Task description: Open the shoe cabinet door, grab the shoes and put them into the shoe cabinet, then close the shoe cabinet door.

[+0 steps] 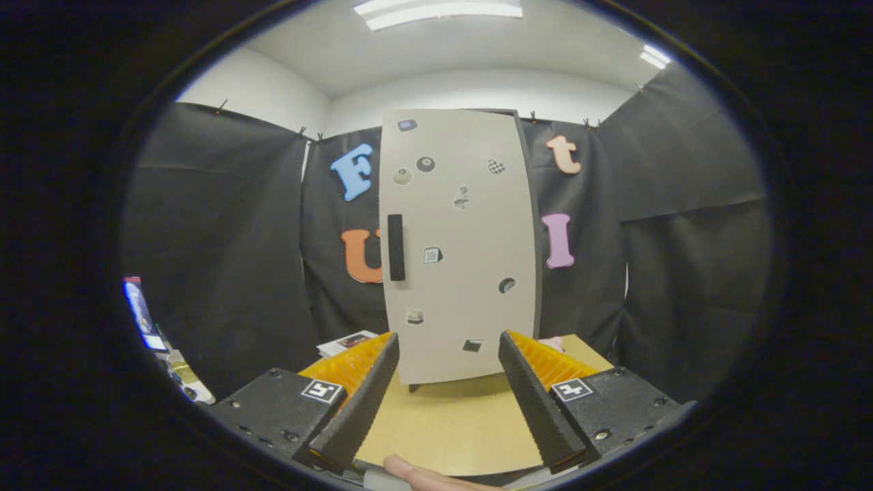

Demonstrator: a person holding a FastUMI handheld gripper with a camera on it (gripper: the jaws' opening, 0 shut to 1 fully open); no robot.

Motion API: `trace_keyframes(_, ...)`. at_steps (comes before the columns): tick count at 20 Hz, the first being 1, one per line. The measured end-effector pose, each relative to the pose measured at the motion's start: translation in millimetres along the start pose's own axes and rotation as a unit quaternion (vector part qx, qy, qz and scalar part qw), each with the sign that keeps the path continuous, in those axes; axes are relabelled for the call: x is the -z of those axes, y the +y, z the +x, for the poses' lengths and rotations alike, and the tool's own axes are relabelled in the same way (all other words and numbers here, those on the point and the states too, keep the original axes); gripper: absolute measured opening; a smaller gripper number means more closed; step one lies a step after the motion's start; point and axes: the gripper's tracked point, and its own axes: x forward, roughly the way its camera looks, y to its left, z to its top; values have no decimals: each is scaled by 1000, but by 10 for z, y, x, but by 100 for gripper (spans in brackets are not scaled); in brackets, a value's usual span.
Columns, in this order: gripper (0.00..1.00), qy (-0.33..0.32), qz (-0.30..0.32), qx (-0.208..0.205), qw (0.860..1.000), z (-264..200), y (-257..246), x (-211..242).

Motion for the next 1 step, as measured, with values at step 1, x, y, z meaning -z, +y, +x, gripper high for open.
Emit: trace_keyframes(1, 96, 2, 4, -4, 1000, -30, -24, 1)
